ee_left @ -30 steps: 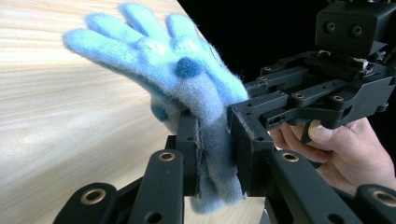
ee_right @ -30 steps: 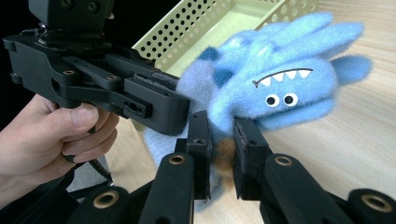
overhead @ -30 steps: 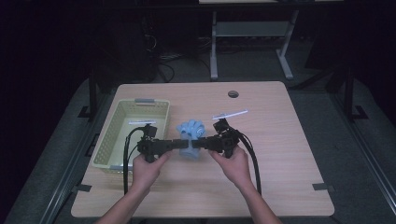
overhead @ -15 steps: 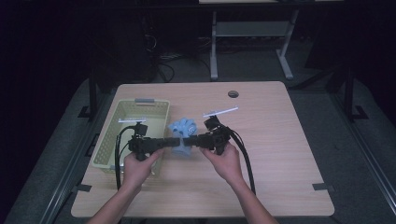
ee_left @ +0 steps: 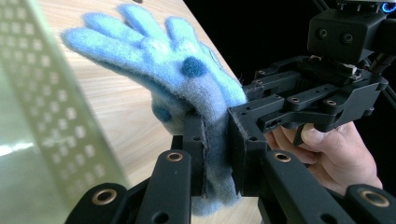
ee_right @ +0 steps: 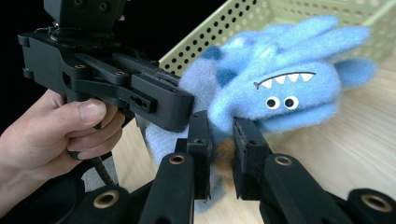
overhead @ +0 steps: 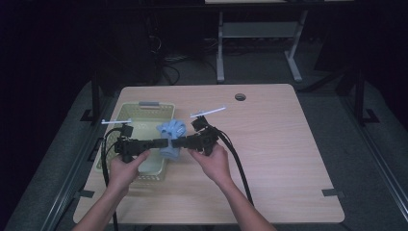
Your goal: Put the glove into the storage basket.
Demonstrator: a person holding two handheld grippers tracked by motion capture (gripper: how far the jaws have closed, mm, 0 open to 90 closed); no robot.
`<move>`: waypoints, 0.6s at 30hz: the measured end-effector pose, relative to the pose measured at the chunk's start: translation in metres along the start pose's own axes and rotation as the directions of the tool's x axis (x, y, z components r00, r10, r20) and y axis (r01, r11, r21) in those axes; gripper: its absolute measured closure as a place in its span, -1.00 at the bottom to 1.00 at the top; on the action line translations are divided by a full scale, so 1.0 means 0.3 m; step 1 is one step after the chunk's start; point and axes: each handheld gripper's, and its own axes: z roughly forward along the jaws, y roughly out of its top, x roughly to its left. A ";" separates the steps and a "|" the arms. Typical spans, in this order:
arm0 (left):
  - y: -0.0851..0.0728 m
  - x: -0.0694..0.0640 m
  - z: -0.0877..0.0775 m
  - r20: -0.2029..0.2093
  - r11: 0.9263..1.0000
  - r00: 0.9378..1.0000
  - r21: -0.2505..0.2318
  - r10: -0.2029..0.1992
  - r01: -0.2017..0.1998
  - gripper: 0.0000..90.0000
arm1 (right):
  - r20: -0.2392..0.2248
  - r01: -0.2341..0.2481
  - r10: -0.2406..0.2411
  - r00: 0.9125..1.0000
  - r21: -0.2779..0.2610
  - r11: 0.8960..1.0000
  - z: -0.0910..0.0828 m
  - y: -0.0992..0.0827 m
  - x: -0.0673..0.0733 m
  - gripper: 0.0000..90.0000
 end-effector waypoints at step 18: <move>0.006 0.104 -0.155 -0.066 0.999 0.997 -0.018 -0.040 0.039 0.76 | -0.061 -0.015 0.015 0.998 -0.001 1.000 0.199 0.058 0.035 0.75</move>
